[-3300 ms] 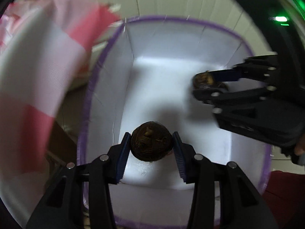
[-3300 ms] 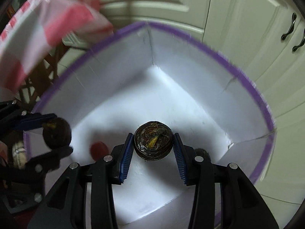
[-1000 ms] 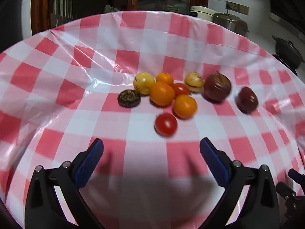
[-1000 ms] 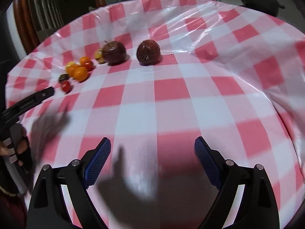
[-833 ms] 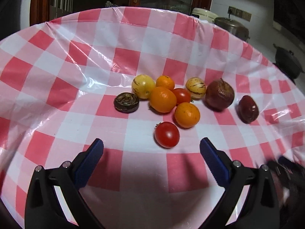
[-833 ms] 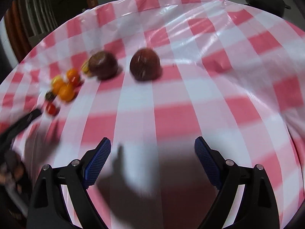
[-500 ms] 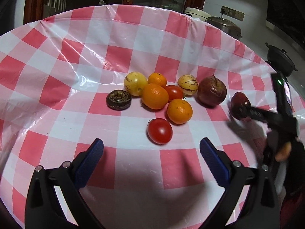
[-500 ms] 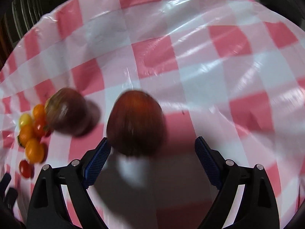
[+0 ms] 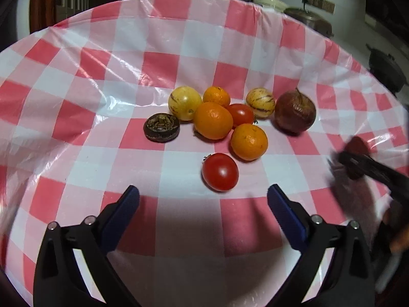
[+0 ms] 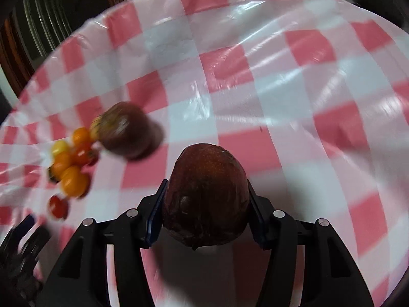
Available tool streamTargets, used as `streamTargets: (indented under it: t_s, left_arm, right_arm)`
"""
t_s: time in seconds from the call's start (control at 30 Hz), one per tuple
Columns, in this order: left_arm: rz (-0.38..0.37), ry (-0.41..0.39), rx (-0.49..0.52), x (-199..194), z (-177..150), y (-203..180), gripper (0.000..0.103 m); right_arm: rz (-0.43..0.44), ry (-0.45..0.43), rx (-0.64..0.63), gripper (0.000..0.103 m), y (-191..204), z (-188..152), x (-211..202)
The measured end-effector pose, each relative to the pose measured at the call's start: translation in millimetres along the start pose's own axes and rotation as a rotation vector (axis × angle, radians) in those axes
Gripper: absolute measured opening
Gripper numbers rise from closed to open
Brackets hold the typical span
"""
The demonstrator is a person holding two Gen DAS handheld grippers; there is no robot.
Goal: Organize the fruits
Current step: 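Grasp the dark red pear with the right tool while the left tool grasps a red cherry tomato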
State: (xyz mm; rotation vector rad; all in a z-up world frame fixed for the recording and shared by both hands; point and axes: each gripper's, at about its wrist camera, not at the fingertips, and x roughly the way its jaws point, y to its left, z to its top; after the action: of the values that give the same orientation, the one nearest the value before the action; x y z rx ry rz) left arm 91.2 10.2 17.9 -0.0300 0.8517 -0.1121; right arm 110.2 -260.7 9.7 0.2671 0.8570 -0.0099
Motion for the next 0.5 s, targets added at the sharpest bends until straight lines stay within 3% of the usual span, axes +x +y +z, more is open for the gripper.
streamTargets:
  t_s: [0.13, 0.27, 0.4, 0.5]
  left_arm:
    - [0.017, 0.02, 0.057, 9, 12, -10, 0.086]
    - [0.024, 0.077, 0.071, 26, 13, -10, 0.055]
    - [0.012, 0.068, 0.082, 28, 11, -10, 0.035]
    - [0.014, 0.058, 0.083, 27, 11, -9, 0.034]
  right_arm:
    - [0.045, -0.019, 0.008, 0.055, 5, -33, -30]
    - [0.063, -0.036, -0.005, 0.055, 10, -45, -37]
    - [0.062, -0.042, -0.033, 0.055, 22, -50, -37]
    - [0.064, -0.041, -0.033, 0.055, 21, -50, -33]
